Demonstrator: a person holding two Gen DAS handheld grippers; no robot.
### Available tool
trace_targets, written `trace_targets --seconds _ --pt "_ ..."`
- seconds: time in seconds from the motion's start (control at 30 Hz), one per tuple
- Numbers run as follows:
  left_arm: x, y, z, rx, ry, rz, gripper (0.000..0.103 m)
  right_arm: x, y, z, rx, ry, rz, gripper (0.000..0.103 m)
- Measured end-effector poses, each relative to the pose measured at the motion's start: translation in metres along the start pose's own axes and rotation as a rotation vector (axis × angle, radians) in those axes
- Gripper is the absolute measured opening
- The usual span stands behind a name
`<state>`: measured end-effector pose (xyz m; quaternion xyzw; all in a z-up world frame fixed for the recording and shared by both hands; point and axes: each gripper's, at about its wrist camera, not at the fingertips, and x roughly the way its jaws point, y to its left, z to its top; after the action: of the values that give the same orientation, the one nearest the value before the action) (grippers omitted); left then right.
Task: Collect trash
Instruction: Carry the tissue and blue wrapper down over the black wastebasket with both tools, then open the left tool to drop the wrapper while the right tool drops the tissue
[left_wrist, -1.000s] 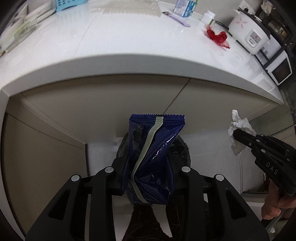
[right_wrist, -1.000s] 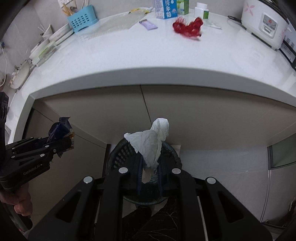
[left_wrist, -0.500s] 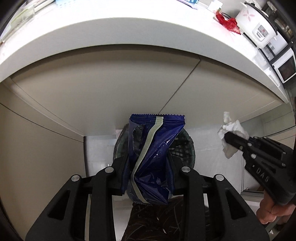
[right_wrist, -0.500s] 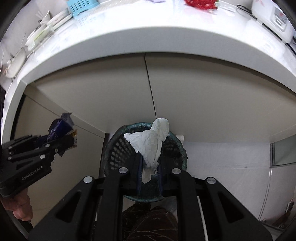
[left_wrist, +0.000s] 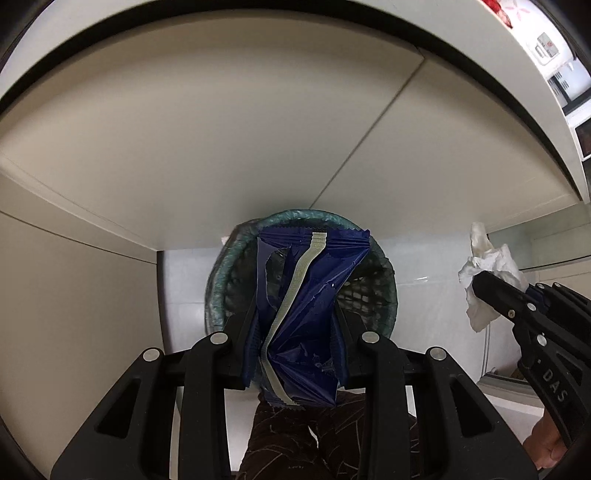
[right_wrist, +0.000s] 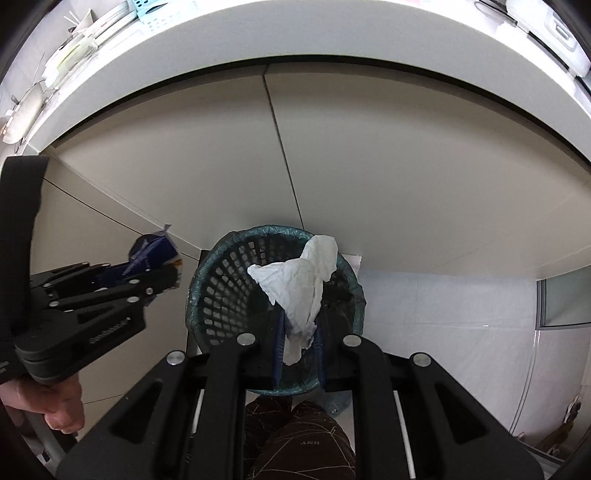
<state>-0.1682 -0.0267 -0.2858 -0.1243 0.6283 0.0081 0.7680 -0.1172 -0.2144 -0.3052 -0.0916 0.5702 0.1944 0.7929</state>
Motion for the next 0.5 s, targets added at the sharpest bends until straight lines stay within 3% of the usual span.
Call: trace_targets --seconds 0.5 --pt "0.022 -0.014 0.002 0.037 0.076 -0.006 0.034 -0.006 0.0 -0.002 0.0 0.011 -0.017 0.012"
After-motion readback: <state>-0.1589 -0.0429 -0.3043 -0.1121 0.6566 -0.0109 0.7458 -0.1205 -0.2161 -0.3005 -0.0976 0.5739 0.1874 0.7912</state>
